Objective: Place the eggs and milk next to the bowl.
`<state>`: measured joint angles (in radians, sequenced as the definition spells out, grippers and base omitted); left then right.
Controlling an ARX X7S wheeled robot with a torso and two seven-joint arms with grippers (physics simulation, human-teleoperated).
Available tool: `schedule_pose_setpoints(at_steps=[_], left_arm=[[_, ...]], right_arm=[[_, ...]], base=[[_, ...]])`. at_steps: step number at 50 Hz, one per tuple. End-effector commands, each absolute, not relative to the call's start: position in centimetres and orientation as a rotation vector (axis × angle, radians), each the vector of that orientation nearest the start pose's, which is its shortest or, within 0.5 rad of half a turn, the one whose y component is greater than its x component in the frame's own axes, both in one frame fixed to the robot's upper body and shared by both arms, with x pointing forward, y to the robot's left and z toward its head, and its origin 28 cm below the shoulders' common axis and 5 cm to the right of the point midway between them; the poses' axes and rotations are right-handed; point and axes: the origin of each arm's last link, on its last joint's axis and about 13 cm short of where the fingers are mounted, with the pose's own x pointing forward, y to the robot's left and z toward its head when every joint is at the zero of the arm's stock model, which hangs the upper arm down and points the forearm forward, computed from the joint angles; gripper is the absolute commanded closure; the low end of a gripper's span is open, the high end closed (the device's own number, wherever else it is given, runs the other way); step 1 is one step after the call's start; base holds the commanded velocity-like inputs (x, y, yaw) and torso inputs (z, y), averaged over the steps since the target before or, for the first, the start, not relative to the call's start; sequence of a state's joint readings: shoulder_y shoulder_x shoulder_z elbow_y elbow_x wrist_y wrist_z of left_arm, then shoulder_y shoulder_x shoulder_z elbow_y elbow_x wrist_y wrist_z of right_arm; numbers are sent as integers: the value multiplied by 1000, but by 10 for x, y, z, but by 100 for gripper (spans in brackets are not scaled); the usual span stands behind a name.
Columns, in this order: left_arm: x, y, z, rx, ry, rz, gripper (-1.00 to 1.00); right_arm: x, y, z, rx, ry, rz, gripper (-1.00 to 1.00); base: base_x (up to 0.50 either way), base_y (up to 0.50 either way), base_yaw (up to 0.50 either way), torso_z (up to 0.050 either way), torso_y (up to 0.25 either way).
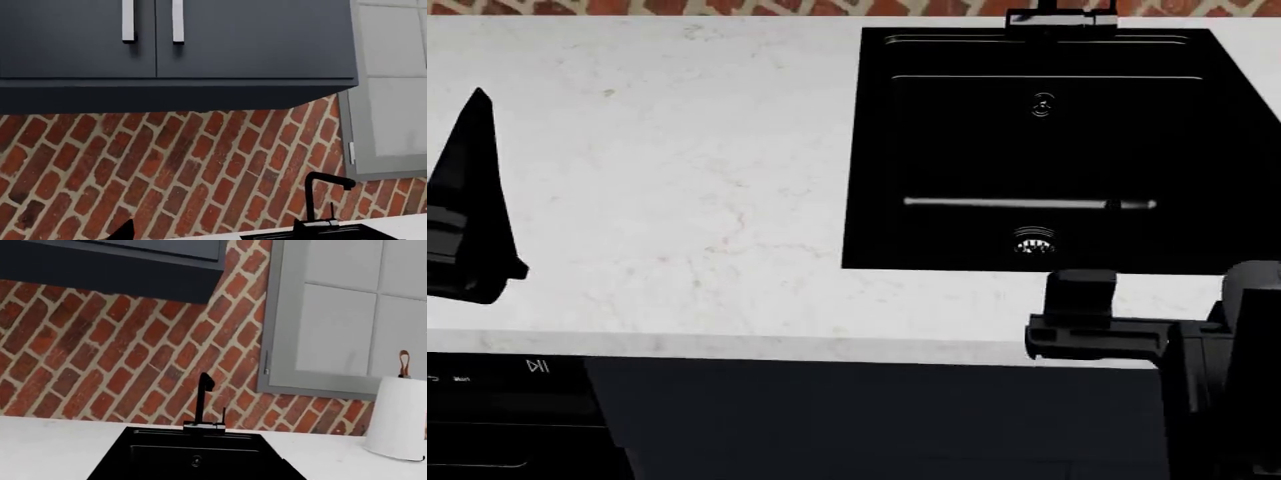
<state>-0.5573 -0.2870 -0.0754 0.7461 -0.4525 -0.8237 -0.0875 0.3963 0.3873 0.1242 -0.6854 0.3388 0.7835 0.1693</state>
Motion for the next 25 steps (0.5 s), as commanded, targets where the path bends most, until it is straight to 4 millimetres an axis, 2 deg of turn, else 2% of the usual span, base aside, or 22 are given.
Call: schedule_pose_setpoints(at_steps=[1, 25], left_arm=[[231, 241, 250, 30, -505, -172, -100], [230, 244, 239, 58, -496, -149, -100]], right_arm=[[230, -167, 214, -160, -319, -113, -100], [227, -165, 211, -178, -316, -106, -100]], base=[[0, 500, 0, 0, 0], [0, 500, 0, 0, 0]])
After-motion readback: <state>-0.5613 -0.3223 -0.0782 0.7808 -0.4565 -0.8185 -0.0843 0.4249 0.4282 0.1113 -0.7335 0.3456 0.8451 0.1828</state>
